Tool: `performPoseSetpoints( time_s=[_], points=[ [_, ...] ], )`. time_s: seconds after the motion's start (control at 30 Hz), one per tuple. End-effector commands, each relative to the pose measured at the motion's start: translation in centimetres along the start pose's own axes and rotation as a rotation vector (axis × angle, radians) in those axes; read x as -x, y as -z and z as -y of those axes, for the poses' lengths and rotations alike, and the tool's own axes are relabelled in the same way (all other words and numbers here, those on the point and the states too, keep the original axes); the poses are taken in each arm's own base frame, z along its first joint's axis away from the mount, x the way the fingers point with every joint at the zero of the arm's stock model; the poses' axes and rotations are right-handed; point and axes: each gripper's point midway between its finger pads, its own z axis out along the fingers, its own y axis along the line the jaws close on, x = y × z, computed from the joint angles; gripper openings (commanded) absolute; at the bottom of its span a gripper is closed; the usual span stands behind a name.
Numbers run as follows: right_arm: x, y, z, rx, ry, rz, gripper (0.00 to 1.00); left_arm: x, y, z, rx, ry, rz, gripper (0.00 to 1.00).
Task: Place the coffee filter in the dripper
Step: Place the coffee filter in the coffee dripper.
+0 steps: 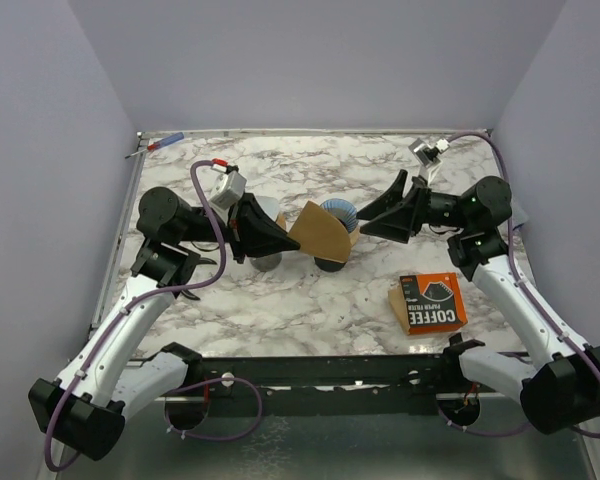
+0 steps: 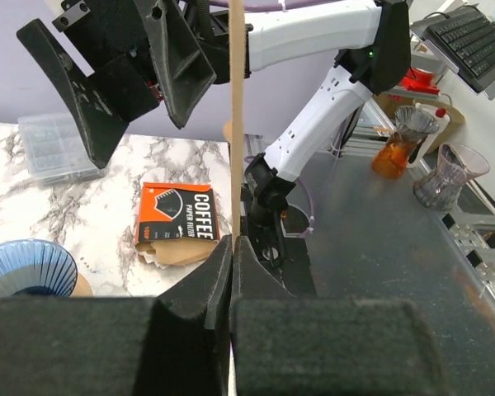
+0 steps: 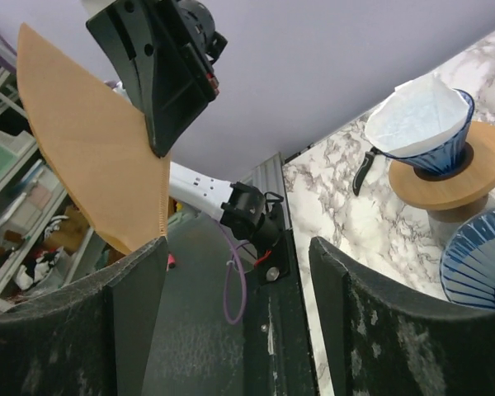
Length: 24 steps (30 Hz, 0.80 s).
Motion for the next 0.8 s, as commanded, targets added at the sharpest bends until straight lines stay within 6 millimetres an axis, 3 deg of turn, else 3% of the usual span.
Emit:
performPoseSetpoints(
  time_s=[0.0,0.17,0.4,0.77],
  points=[
    [0.4,-0.9,-1.6,0.043,0.053,-0.008,0.72,0.3,-0.2,0.7,-0.036,-0.032,-0.009,0.0],
    [-0.3,-1.8,-2.7,0.083,0.072,-0.034,0.71,0.3,-0.4,0.4,-0.02,-0.029,0.0,0.0],
    [-0.7,-1.9,-2.5,0.071,0.072,-0.048,0.68,0.1,-0.4,0.0,-0.013,-0.017,0.0,0.0],
    [-1.6,-1.5,-2.7,0.056,0.127,-0.089,0.77,0.1,-0.6,-0.9,0.01,-0.011,0.006,0.0]
  ],
)
